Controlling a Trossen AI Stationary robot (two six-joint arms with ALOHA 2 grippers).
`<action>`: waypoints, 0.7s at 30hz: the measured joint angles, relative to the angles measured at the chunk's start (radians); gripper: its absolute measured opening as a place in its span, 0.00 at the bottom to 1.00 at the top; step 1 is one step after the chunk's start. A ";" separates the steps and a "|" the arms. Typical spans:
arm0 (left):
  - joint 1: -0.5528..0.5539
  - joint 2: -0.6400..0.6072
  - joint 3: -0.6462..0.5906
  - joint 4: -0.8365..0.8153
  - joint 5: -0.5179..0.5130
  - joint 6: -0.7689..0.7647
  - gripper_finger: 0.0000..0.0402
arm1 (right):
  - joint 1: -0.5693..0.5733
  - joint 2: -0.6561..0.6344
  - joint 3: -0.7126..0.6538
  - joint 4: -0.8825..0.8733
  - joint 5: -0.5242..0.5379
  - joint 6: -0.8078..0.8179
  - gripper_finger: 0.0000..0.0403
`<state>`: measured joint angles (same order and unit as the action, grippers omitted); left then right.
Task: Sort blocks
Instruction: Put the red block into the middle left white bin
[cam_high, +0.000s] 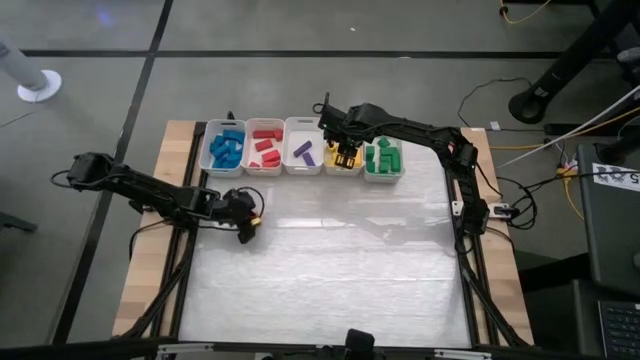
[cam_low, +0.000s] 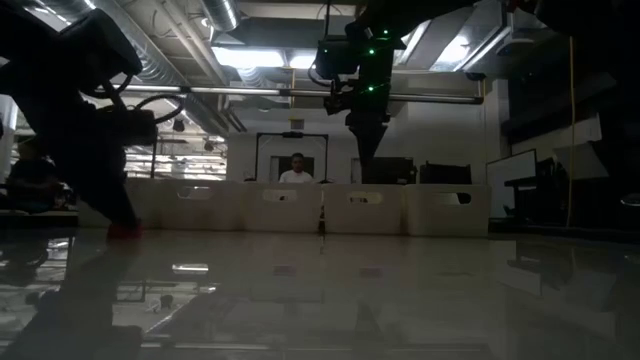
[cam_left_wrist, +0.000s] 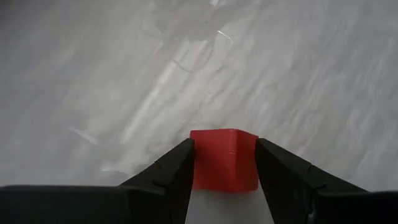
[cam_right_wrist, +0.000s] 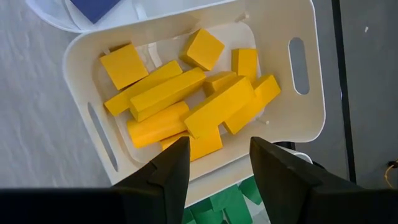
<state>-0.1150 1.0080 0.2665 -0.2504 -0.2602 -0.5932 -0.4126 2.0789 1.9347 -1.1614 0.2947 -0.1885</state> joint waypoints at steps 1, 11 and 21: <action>0.000 0.000 0.000 0.000 0.009 -0.036 0.39 | 0.000 0.000 0.000 0.000 0.000 0.000 0.42; 0.000 -0.002 0.005 -0.073 0.015 -0.288 0.39 | 0.000 0.000 0.000 0.000 0.000 0.000 0.42; 0.000 -0.003 0.007 -0.164 0.002 -0.633 0.39 | 0.000 0.000 0.000 0.000 0.000 0.000 0.42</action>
<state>-0.1154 1.0049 0.2737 -0.4147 -0.2580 -1.2263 -0.4126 2.0789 1.9347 -1.1614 0.2943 -0.1883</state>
